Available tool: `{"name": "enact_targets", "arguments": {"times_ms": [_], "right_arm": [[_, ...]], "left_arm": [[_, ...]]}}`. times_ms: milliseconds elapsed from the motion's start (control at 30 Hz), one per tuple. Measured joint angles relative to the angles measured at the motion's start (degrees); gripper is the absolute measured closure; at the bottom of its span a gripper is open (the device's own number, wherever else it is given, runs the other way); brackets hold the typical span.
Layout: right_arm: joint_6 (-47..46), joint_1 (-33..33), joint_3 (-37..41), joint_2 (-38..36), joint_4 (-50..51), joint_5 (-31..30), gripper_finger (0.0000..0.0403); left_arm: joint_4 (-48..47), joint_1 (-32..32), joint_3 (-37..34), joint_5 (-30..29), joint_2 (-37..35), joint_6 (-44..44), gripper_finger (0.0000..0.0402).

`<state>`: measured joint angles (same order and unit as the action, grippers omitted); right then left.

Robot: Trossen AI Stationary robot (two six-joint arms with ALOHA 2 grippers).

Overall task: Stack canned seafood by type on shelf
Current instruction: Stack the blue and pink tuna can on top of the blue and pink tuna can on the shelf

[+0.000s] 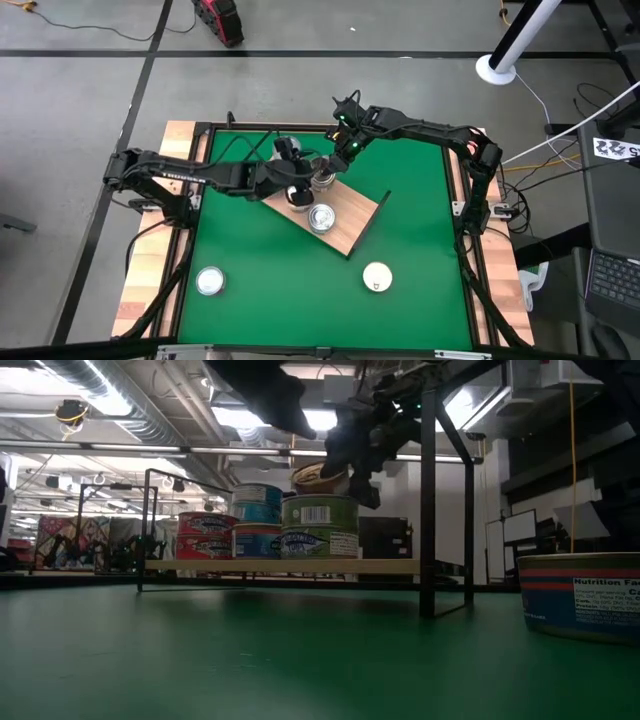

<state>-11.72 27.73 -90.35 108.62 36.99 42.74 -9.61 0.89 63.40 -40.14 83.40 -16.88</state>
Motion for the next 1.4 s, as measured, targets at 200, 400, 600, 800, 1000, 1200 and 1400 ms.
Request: {"name": "enact_targets", "arguments": {"times_ms": [200,400,600,800,1000,1200,1400], "right_arm": [[-1.0,0.0,-0.1,0.0,-0.3,-6.8,0.0171],[-1.5,0.0,-0.1,0.0,0.0,-7.7,0.0156],[-1.5,0.0,-0.1,0.0,0.1,-7.7,0.0148],[-1.5,0.0,-0.1,0.0,0.1,-7.3,0.0148],[-3.1,0.0,0.0,0.0,0.1,-3.6,0.0148],[-4.9,0.0,0.0,0.0,0.1,-2.6,0.0148],[-5.0,0.0,0.0,0.0,0.1,-2.6,0.0148]], "left_arm": [[0.0,0.8,0.0,1.1,0.0,0.5,0.0205],[0.0,0.8,0.0,1.1,0.0,0.5,0.0205],[0.0,0.8,0.0,1.1,0.0,0.5,0.0205],[0.0,0.8,0.0,1.1,0.0,0.5,0.0205],[0.0,1.0,0.0,1.1,0.0,0.5,0.0205],[0.0,2.4,0.0,1.6,0.0,1.0,0.0205],[0.0,4.1,0.0,8.0,0.0,3.7,0.0205]]}}
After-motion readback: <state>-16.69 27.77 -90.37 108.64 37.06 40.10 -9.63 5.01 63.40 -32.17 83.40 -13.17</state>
